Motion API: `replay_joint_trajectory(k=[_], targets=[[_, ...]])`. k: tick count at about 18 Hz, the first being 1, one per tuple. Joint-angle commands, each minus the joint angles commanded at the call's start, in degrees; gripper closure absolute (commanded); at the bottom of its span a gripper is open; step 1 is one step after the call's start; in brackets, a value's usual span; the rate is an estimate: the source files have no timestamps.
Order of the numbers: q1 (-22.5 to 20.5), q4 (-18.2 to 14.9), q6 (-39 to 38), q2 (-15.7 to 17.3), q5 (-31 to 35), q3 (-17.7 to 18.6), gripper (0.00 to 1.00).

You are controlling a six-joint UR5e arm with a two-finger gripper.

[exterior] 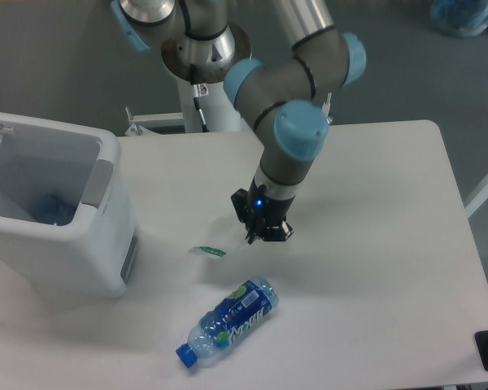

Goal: Place the trash in the trash can
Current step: 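Close the gripper on the white paper wrapper and lift it, then carry the paper wrapper over the white trash bin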

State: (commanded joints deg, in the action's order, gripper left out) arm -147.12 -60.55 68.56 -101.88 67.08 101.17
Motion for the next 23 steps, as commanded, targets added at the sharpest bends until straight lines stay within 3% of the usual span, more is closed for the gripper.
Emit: replay_joint_trajectory(k=[4,9,17,23], targets=[[-0.8,-4.4,-5.26,2.82,-9.14,-6.41,1.0],[-0.53,-6.51,-13.88,6.6,-18.37,-12.92,1.0],[0.69,-6.51,-21.71,11.34,-28.31,-15.39,1.0],[5.96,-6.6,-25.67,15.04,-28.58,-14.78,1.0]])
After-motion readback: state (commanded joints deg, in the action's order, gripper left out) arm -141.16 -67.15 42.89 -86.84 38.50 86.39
